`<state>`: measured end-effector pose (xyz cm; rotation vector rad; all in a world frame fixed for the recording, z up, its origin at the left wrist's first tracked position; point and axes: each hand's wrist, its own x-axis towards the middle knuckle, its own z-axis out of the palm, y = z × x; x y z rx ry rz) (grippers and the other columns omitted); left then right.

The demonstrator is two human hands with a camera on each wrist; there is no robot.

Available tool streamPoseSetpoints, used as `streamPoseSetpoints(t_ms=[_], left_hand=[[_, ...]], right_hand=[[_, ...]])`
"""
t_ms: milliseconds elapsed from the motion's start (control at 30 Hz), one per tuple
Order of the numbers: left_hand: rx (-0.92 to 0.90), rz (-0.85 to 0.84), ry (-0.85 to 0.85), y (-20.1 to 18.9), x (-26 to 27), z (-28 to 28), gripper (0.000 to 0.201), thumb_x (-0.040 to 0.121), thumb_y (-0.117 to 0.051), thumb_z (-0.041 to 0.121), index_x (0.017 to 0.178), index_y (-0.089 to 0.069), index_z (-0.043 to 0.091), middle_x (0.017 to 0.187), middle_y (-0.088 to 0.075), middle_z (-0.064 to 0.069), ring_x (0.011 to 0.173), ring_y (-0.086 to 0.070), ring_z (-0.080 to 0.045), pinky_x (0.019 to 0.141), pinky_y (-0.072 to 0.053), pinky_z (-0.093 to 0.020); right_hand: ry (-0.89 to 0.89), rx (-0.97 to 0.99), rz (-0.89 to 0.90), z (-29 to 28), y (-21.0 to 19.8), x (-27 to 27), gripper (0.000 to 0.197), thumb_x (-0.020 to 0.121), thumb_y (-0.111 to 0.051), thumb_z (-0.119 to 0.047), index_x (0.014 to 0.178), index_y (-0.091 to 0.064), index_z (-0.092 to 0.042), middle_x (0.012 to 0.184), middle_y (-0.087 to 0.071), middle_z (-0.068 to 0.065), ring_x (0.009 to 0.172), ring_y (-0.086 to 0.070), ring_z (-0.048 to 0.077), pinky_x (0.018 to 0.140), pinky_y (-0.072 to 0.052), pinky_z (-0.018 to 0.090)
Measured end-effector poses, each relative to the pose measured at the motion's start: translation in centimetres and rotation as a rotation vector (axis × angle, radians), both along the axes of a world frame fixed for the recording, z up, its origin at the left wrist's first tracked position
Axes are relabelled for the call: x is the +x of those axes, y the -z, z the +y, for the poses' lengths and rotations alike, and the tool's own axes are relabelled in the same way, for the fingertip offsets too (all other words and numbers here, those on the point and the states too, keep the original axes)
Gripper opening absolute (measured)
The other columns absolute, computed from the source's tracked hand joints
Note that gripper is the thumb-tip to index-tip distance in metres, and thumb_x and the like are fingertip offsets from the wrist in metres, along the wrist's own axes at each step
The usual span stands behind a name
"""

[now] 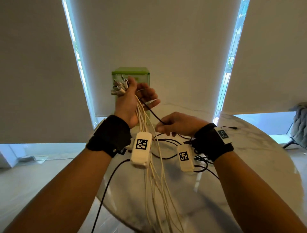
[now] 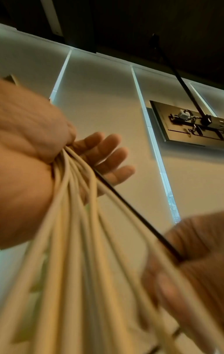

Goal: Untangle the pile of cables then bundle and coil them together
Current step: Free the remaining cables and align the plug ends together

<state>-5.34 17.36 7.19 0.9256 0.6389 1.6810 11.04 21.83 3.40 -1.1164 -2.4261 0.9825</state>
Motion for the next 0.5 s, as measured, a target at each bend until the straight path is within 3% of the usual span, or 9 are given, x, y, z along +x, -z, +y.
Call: streamPoseSetpoints(t_ms=[100, 167, 233, 300, 367, 433, 500], left_hand=[[0.019, 0.047, 0.004, -2.4, -1.1, -1.5, 0.056, 0.097, -0.027, 0.058, 0.084, -0.058, 0.014, 0.066, -0.068, -0.007, 0.063, -0.069, -0.022, 0.061, -0.059, -0.041], [0.013, 0.099, 0.023, -4.2, -1.6, -2.1, 0.059, 0.094, -0.026, 0.063, 0.084, -0.061, 0.016, 0.063, -0.064, -0.006, 0.052, -0.061, -0.019, 0.054, -0.055, -0.032], [-0.005, 0.158, -0.002, -5.6, -2.1, -2.2, 0.059, 0.093, -0.027, 0.065, 0.086, -0.062, 0.018, 0.056, -0.053, -0.002, 0.039, -0.042, -0.012, 0.044, -0.041, -0.019], [-0.022, 0.233, -0.019, -6.2, -2.4, -2.1, 0.055, 0.093, -0.029, 0.065, 0.09, -0.06, 0.019, 0.05, -0.039, 0.003, 0.036, -0.026, -0.007, 0.037, -0.024, -0.015], [-0.056, 0.34, -0.051, -5.8, -2.6, -1.6, 0.043, 0.098, -0.036, 0.055, 0.094, -0.059, 0.02, 0.05, -0.029, 0.006, 0.034, -0.02, -0.004, 0.033, -0.017, -0.015], [-0.091, 0.511, -0.077, -4.7, -2.4, -1.3, 0.026, 0.101, -0.043, 0.036, 0.099, -0.061, 0.018, 0.051, -0.024, 0.007, 0.034, -0.019, -0.003, 0.032, -0.014, -0.016], [-0.125, 0.66, -0.015, -3.2, -1.5, -1.2, 0.02, 0.102, -0.044, 0.029, 0.104, -0.061, 0.017, 0.047, -0.023, 0.01, 0.035, -0.018, -0.003, 0.032, -0.013, -0.017]], right_hand=[[0.171, 0.007, -0.023, 0.7, -0.1, 1.9, 0.019, 0.093, -0.06, -0.029, 0.1, -0.072, -0.015, 0.1, -0.069, 0.004, 0.097, -0.061, 0.02, 0.086, -0.05, 0.034], [0.259, 0.027, -0.028, 1.1, 0.1, 2.9, 0.021, 0.093, -0.06, -0.03, 0.104, -0.071, -0.016, 0.108, -0.067, 0.003, 0.104, -0.059, 0.022, 0.091, -0.049, 0.036], [0.36, 0.065, -0.032, 1.5, -0.1, 3.5, 0.021, 0.092, -0.061, -0.032, 0.105, -0.069, -0.017, 0.095, -0.062, 0.001, 0.089, -0.058, 0.02, 0.086, -0.05, 0.036], [0.417, 0.041, 0.075, 1.4, -1.0, 3.7, 0.014, 0.094, -0.059, -0.026, 0.096, -0.067, -0.014, 0.083, -0.06, 0.003, 0.072, -0.059, 0.019, 0.079, -0.055, 0.035], [0.427, 0.022, 0.27, 0.5, -2.7, 3.6, 0.015, 0.096, -0.055, -0.018, 0.088, -0.065, -0.01, 0.08, -0.062, 0.006, 0.072, -0.062, 0.021, 0.086, -0.056, 0.04], [0.343, 0.027, 0.432, -1.5, -5.1, 3.3, 0.017, 0.099, -0.049, -0.011, 0.096, -0.065, -0.006, 0.084, -0.064, 0.009, 0.082, -0.063, 0.023, 0.086, -0.056, 0.039], [0.229, 0.044, 0.514, -3.7, -7.6, 2.9, 0.02, 0.101, -0.044, -0.007, 0.105, -0.063, -0.006, 0.092, -0.065, 0.007, 0.086, -0.065, 0.02, 0.079, -0.055, 0.034]])
